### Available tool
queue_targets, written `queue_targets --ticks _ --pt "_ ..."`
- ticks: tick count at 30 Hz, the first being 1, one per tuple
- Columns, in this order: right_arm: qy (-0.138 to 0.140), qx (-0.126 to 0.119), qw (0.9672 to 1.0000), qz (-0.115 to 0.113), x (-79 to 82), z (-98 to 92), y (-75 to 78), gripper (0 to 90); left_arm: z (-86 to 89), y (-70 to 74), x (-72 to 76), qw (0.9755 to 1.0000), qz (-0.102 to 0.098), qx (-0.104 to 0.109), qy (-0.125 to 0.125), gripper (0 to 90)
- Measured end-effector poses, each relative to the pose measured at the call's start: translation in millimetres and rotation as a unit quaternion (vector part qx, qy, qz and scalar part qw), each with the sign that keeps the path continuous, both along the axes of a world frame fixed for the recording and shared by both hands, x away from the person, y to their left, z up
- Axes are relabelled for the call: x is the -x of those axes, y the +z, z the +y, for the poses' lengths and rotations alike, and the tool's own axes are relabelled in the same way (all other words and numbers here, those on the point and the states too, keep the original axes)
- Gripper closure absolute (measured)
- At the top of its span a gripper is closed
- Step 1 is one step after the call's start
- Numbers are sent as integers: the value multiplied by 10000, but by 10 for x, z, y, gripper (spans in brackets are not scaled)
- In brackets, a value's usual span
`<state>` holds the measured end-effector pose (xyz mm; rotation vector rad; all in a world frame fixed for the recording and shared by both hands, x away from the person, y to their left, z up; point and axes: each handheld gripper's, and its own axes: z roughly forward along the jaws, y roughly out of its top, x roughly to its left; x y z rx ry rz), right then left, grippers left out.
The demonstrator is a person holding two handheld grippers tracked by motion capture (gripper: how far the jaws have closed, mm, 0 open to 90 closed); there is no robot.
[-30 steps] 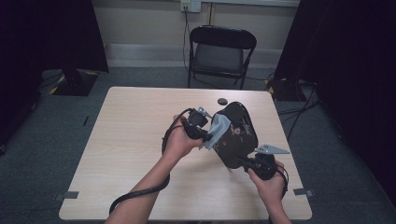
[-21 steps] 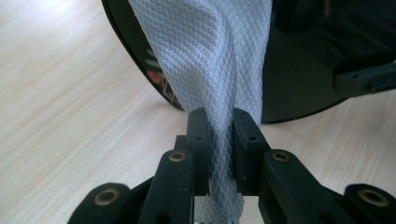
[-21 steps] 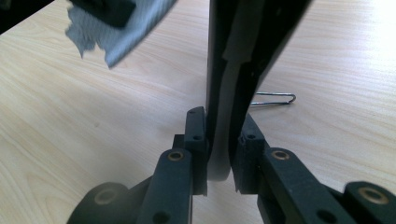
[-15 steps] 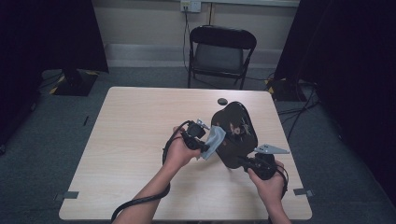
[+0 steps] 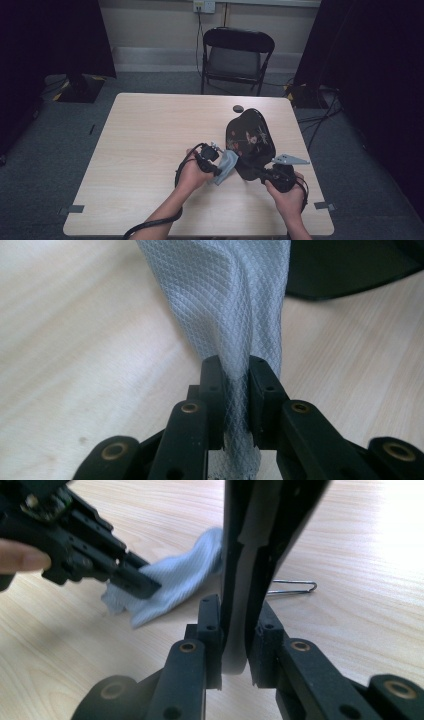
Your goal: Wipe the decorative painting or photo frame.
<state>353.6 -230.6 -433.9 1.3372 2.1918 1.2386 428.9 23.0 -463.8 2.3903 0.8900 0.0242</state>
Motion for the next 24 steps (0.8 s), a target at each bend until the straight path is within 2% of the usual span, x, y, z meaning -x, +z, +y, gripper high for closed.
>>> queue_targets --ticks 1,6,8,9,10,11,12,13,14,15,20,21,22,23,24 --pt "-2 -9 10000 2 -1 -1 0 786 2 -33 18 10000 20 -12 -6 793" --pt "-9 -4 10000 13 1 2 2 785 19 -18 48 10000 6 -44 -13 794" --pt "-16 -5 10000 8 4 4 2 784 54 37 50 10000 -21 -28 1 794" --pt "-15 -2 10000 12 7 4 3 784 95 142 47 9999 -93 45 41 793" --pt "-15 -2 10000 12 7 4 3 784 95 142 47 9999 -93 45 41 793" --pt "-21 -5 10000 4 5 5 4 785 133 295 34 9998 -173 127 58 793" --pt "-21 -5 10000 4 5 5 4 785 133 295 34 9998 -173 127 58 793" --pt "-25 -7 10000 13 4 6 5 785 169 476 14 9993 -288 224 54 792" --pt "-25 -7 10000 13 4 6 5 785 169 476 14 9993 -288 224 54 792" --pt "-26 -5 10000 14 4 6 6 785 185 621 8 9989 -399 252 51 792" --pt "-37 7 10000 15 7 11 7 786 188 1061 -5 9966 -716 407 20 790" --pt "-36 3 10000 17 6 10 7 786 182 1217 -18 9957 -809 450 -9 790" --pt "-35 9 10000 17 7 11 7 786 182 1217 -18 9957 -809 450 -9 789" --pt "-32 11 10000 18 7 10 7 786 178 1394 -39 9946 -912 498 -26 789" --pt "-32 11 10000 18 7 10 7 786 178 1394 -39 9946 -912 498 -26 788"
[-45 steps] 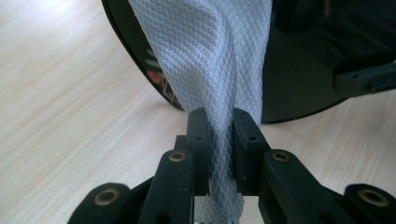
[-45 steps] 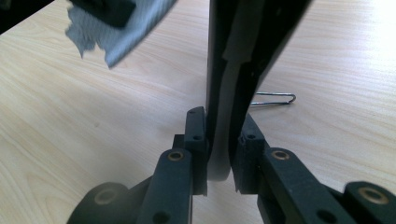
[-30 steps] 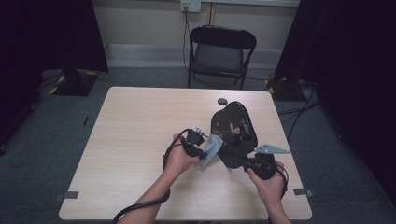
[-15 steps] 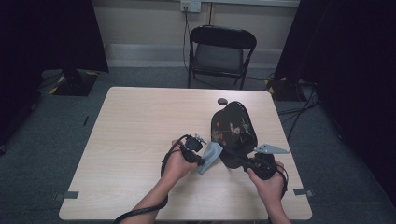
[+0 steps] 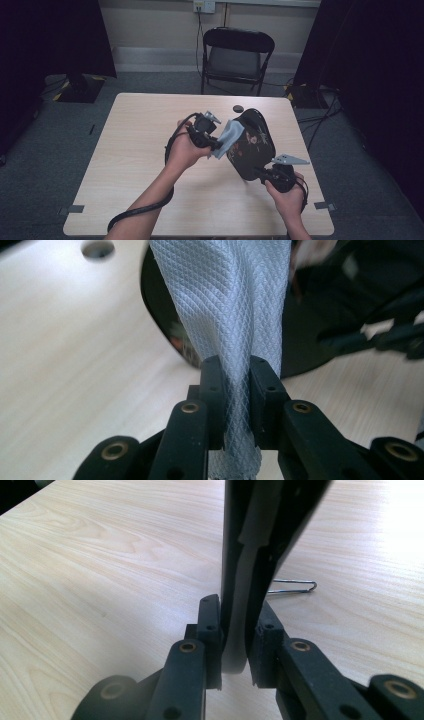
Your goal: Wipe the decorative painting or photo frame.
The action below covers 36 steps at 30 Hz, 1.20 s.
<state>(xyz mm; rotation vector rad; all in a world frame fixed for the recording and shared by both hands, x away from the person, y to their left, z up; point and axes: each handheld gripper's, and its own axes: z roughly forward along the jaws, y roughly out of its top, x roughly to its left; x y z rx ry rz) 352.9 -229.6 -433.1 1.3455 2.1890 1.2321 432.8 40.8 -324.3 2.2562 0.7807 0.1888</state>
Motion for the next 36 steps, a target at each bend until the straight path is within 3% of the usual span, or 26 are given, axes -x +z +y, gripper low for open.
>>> queue_targets --ticks 3,7,10,16,17,36 --pt "3 -17 10000 -14 -2 -4 -4 786 -49 305 -25 9998 -177 109 -67 788" --pt "9 -12 10000 -7 -3 -4 -2 786 -142 446 -35 9994 -293 104 -147 789" --pt "15 -12 10000 0 -5 -6 -1 786 -209 429 -29 9993 -277 12 -232 789" --pt "15 -2 10000 12 -3 -6 -1 786 -324 208 -40 9994 -128 -125 -304 789" --pt "21 3 10000 9 -4 -8 -1 786 -320 120 -48 9995 -75 -146 -286 789" --pt "26 5 10000 16 -6 -8 0 785 -277 -637 -15 9982 395 -382 -234 790"
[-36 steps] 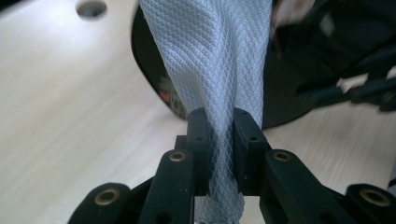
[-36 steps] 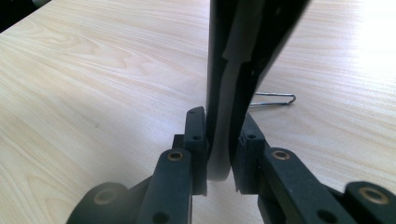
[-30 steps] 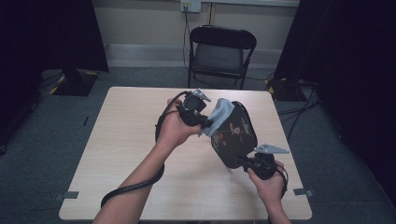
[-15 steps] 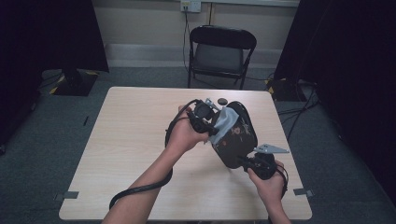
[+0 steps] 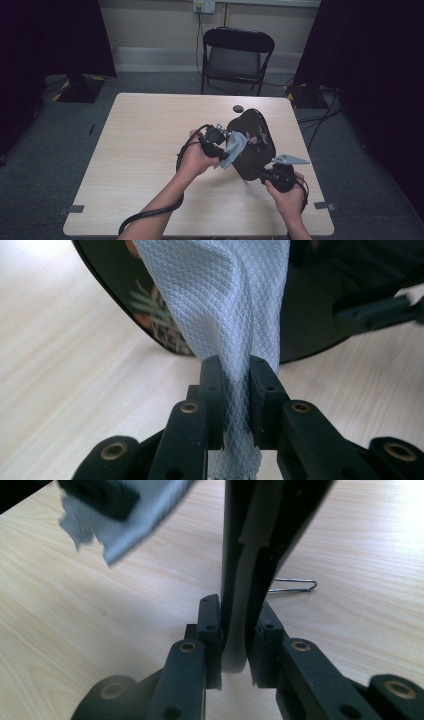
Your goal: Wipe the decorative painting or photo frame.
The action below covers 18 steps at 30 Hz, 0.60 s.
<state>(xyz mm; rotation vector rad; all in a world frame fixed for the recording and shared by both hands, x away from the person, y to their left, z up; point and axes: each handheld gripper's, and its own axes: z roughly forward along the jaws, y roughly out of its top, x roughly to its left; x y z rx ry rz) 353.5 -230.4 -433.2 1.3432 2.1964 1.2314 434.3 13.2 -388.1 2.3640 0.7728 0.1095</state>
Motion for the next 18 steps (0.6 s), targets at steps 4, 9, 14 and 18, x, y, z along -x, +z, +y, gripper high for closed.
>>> queue_targets --ticks 4,9,14,18 --pt "-1 0 10000 0 1 1 0 785 -14 -177 9 9999 109 -114 9 790" --pt "11 17 10000 5 0 2 3 784 -35 -419 57 9993 330 -189 45 790" --pt "14 -17 10000 12 1 -2 -2 780 -39 -564 87 9988 420 -265 21 790" --pt "32 -29 10000 35 6 -2 -3 776 -30 -688 113 9980 516 -353 40 791"
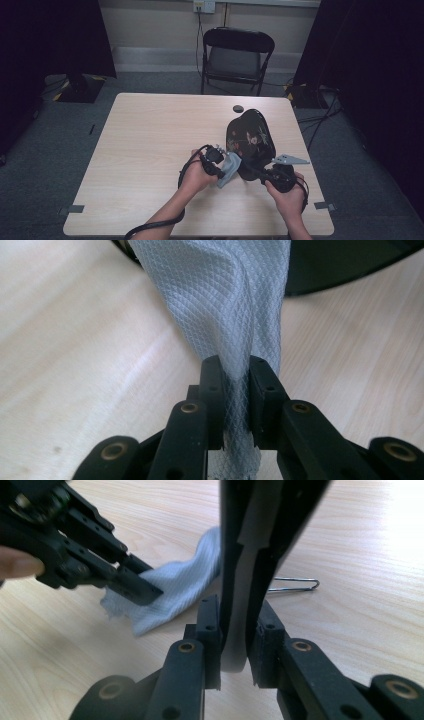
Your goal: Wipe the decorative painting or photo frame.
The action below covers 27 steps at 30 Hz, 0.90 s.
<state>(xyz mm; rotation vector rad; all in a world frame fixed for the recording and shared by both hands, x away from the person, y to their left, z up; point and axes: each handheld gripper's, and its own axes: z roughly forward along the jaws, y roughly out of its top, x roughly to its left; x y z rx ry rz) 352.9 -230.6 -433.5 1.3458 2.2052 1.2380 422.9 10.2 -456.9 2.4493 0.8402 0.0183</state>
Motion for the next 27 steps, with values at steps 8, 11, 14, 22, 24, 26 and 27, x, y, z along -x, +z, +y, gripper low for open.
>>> queue_targets --ticks 8,11,14,22,24,26,27 --pt "42 -94 9999 42 16 -18 9 728 63 12 34 10000 -4 -12 16 791" --pt "44 -63 10000 40 30 -19 11 721 119 274 41 9998 -174 94 48 790" --pt "38 -63 10000 65 31 -24 15 709 145 460 31 9994 -326 118 42 790" --pt "12 -24 10000 76 42 -30 5 739 170 1229 -26 9950 -876 458 105 789" --pt "10 -14 10000 73 41 -29 3 749 146 1398 -28 9935 -1012 517 100 789" --pt "6 24 10000 96 40 -24 -3 772 119 1556 -28 9924 -1110 533 63 790" --pt "16 35 9999 96 39 -23 -7 779 84 1678 -24 9905 -1214 638 17 790"
